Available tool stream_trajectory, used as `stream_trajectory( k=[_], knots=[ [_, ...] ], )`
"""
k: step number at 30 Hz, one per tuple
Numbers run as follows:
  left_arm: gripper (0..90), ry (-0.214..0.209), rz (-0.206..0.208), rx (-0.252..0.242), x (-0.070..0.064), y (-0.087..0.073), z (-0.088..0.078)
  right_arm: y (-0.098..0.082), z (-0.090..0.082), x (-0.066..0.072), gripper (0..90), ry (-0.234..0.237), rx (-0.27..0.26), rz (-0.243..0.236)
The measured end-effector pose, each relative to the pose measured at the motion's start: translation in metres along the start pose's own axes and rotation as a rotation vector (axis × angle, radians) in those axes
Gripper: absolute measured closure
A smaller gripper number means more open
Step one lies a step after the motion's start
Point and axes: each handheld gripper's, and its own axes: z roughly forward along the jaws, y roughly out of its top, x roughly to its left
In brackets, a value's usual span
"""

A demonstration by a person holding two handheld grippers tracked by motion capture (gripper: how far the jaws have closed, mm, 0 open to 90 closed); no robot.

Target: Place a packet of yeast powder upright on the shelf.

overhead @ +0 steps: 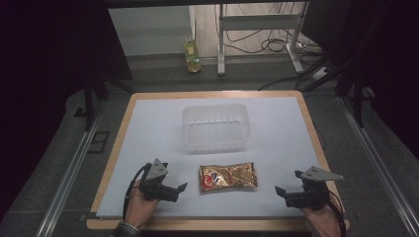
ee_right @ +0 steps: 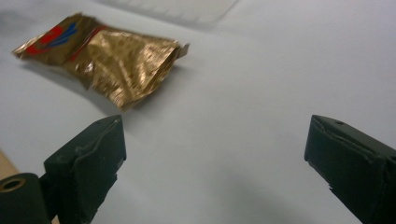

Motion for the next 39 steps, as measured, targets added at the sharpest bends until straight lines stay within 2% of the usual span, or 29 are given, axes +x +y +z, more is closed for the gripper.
stream_trajectory(
  k=[3,8,20,27,29,33,39],
  knots=[
    [0.0,-0.019,0.018,-0.015,-0.0032,0.0003,0.0007,-0.002,0.005,-0.0004,5.2,0.039,0.032,0.008],
    [0.0,-0.022,0.043,-0.01,-0.0079,0.0027,0.0006,-0.0019,0.0066,0.0024,3.2,0.028,0.041,-0.015],
    [0.0,0.0,0.024,-0.012,-0.0062,0.0035,-0.0011,-0.0044,0.0112,0.0032,0.0,0.015,0.05,-0.05],
    [0.4,0.001,0.035,0.018,-0.006,0.0037,0.0,-0.0042,0.0103,0.0054,0.2,0.009,0.042,-0.066],
    [0.6,-0.016,0.028,0.004,-0.0054,0.0042,-0.0015,-0.0042,0.01,0.0058,0.2,0.005,0.038,-0.071],
    [2.1,-0.016,0.029,-0.005,-0.0057,0.0055,-0.0031,-0.0038,0.009,0.0057,0.2,-0.002,0.029,-0.074],
    [8.5,-0.018,0.057,-0.014,-0.0094,0.0078,-0.0046,-0.0047,0.0112,0.0063,0.2,-0.007,0.049,-0.072]
  ],
)
